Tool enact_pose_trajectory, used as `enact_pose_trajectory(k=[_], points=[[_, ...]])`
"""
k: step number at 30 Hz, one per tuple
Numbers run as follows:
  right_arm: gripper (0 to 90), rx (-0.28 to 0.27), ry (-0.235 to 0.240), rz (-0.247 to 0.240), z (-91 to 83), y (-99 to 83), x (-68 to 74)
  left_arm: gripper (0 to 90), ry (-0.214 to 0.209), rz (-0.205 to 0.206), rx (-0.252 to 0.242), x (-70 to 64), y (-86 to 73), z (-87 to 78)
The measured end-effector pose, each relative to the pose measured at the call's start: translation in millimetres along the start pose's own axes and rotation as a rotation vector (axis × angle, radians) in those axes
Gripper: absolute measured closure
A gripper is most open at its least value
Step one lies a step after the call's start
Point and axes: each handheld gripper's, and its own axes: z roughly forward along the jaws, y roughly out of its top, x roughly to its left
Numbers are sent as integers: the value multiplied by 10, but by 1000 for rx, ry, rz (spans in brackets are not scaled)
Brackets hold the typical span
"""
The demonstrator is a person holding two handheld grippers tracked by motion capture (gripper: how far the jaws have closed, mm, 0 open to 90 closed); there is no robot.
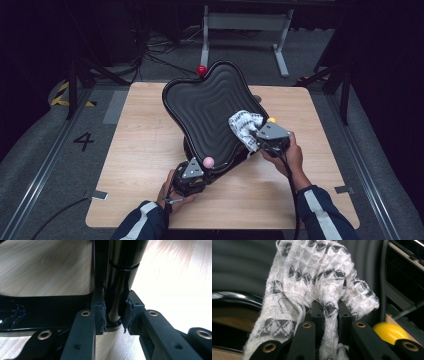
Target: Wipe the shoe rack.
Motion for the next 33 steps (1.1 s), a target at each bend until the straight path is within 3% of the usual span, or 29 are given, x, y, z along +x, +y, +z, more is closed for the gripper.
enact_pose_trajectory(k=[3, 9, 15, 19, 24, 27, 33], points=[[804, -19, 24, -31, 27, 106, 122, 736, 3, -1, -6, -9, -2, 4], [803, -69, 120, -80, 36, 326, 420, 736, 3, -1, -4, -5, -1, 4], [802, -115, 206, -98, 17, 452, 659, 737, 20, -2, -6, -22, -1, 5], [803, -130, 215, -126, 10, 509, 781, 737, 29, 9, -7, -30, 0, 8], [802, -130, 208, -150, 5, 518, 801, 737, 35, 11, -8, -31, 0, 8], [801, -138, 225, -122, 29, 494, 731, 738, 37, 11, -10, -36, -1, 8], [801, -118, 150, -77, 83, 399, 488, 737, 33, 15, -3, -25, 0, 3]])
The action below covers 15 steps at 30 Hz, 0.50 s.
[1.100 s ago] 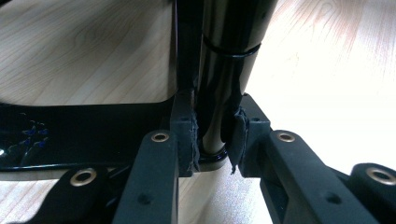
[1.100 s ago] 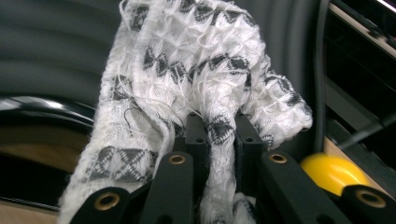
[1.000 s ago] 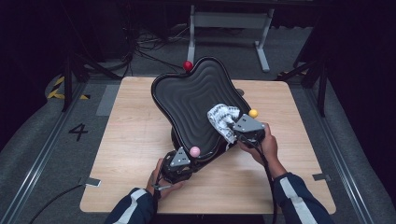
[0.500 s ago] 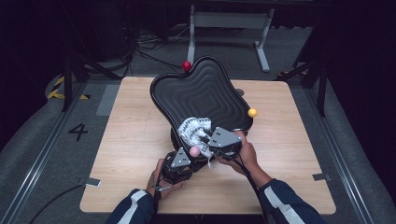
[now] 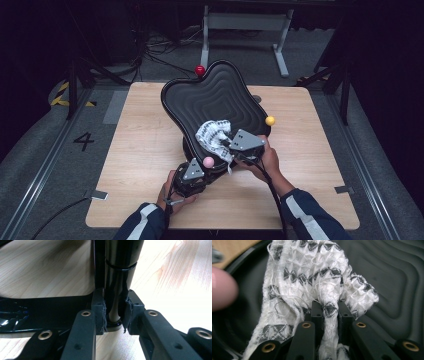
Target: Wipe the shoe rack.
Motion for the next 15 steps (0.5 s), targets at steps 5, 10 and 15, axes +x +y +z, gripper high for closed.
enact_pose_trajectory(k=[5, 10, 15], points=[[801, 28, -44, 37, -6, -91, -181, 737, 1, 0, 1, 0, 0, 0], [801, 54, -107, 97, -37, -250, -394, 737, -3, -10, -3, 0, -1, 3], [801, 104, -177, 142, -90, -413, -600, 737, 0, -1, -1, 1, 0, 1]])
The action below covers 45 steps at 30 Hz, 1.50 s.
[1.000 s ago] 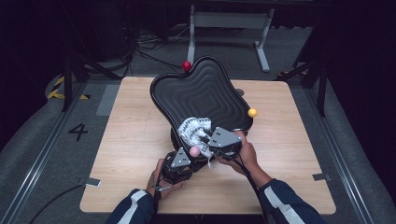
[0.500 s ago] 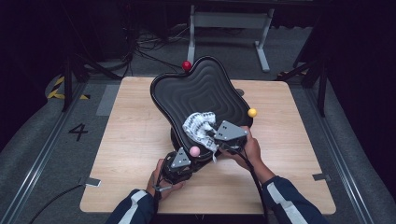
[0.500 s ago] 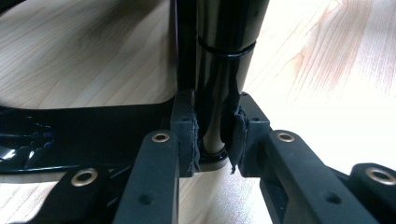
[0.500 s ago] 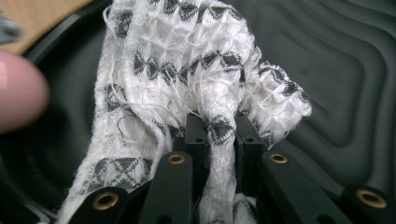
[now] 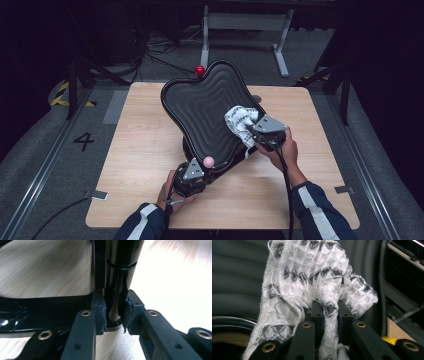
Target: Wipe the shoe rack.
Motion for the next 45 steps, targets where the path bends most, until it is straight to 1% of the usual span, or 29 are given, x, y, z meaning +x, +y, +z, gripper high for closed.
enact_pose_trajectory(k=[1, 5, 6, 8, 10, 11, 13, 15, 16, 17, 18, 19, 20, 21, 22, 23, 24, 25, 26, 28, 29, 30, 31, 33, 36, 38, 39, 41, 45], points=[[801, 7, -5, 17, -3, -18, -31, 736, 1, 2, 1, -1, 0, -1], [801, 40, -44, 24, -13, -88, -121, 737, 2, 4, -2, 0, -1, -4], [803, 45, -43, 33, -17, -108, -142, 737, 2, 2, -1, -1, -2, -6], [804, 38, -33, 39, -26, -129, -161, 738, 1, -4, 0, -6, -4, -6], [804, 51, -52, 20, -29, -122, -131, 737, 4, 2, -1, -1, -7, -10], [804, 57, -62, 4, -30, -119, -114, 738, 5, -7, 3, -4, -11, -15], [805, 59, -68, -6, -39, -124, -96, 738, 12, -3, 7, -8, -11, -23], [805, 60, -54, 10, -56, -134, -100, 737, 17, -4, 4, -14, -14, -25], [805, 60, -52, 10, -60, -136, -99, 738, 20, 3, 6, -9, -17, -31], [805, 59, -51, 8, -64, -136, -97, 737, 21, -8, 5, -9, -25, -40], [805, 59, -50, 10, -71, -134, -86, 737, 26, -3, 8, 1, -31, -54], [805, 60, -47, 7, -77, -129, -70, 737, 26, -15, 10, 7, -43, -69], [805, 63, -47, -6, -84, -122, -54, 737, 27, -16, 10, 23, -52, -85], [806, 65, -45, -15, -90, -115, -37, 737, 29, -18, 21, 33, -58, -105], [806, 65, -45, -15, -90, -115, -37, 737, 29, -18, 21, 33, -58, -105], [806, 66, -40, -15, -99, -110, -21, 737, 28, -16, 14, 67, -74, -123], [806, 68, -36, -34, -111, -98, 12, 735, 22, -13, 16, 96, -82, -136], [806, 75, -42, -64, -118, -80, 51, 729, 21, -21, 19, 114, -85, -143], [807, 76, -38, -62, -121, -76, 62, 726, 31, -27, 15, 139, -94, -151], [807, 74, -32, -62, -123, -70, 71, 726, 33, -28, 14, 154, -101, -159], [806, 73, -26, -61, -125, -64, 80, 726, 36, -40, 8, 170, -116, -169], [806, 74, -20, -59, -128, -56, 92, 726, 26, -44, 5, 182, -122, -169], [806, 73, -18, -67, -126, -48, 100, 729, 22, -45, 1, 187, -125, -166], [806, 72, -13, -74, -124, -31, 122, 732, 32, -36, -1, 179, -121, -161], [806, 65, 0, -76, -120, -11, 147, 732, 30, -41, 3, 181, -119, -163], [805, 49, 26, -81, -108, 37, 209, 732, 30, -43, 4, 178, -119, -163], [805, 49, 26, -81, -108, 37, 209, 732, 30, -43, 4, 178, -119, -163], [805, 29, 52, -70, -94, 78, 268, 732, 29, -43, -1, 176, -120, -160], [805, -3, 84, -97, -57, 201, 432, 733, 35, -33, 0, 175, -121, -159]])
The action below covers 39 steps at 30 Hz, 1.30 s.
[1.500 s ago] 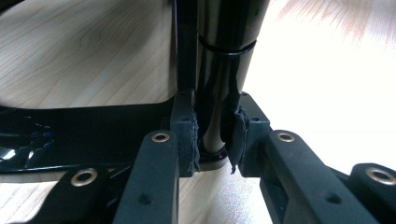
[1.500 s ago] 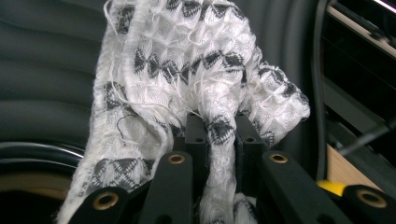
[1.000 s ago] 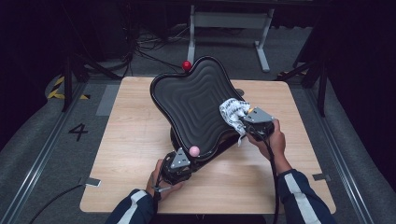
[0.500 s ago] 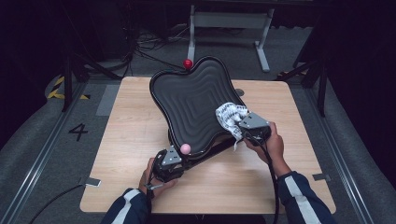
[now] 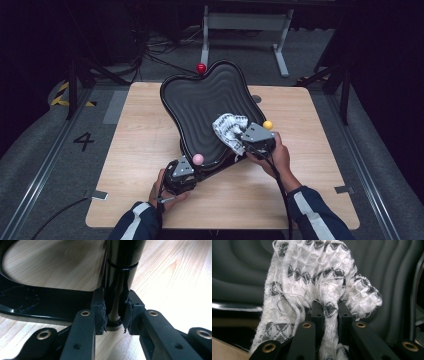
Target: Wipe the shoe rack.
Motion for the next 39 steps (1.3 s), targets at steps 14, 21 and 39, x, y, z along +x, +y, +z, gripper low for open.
enact_pose_trajectory(k=[14, 21, 39], points=[[805, -36, 103, -123, 131, 403, 405, 733, 30, -5, 1, -6, 4, 3], [804, -39, 98, -89, 160, 371, 287, 735, 31, -9, -3, -6, 3, 5], [802, 82, -105, 36, 188, 38, -463, 735, 28, -11, -2, 0, 3, 2]])
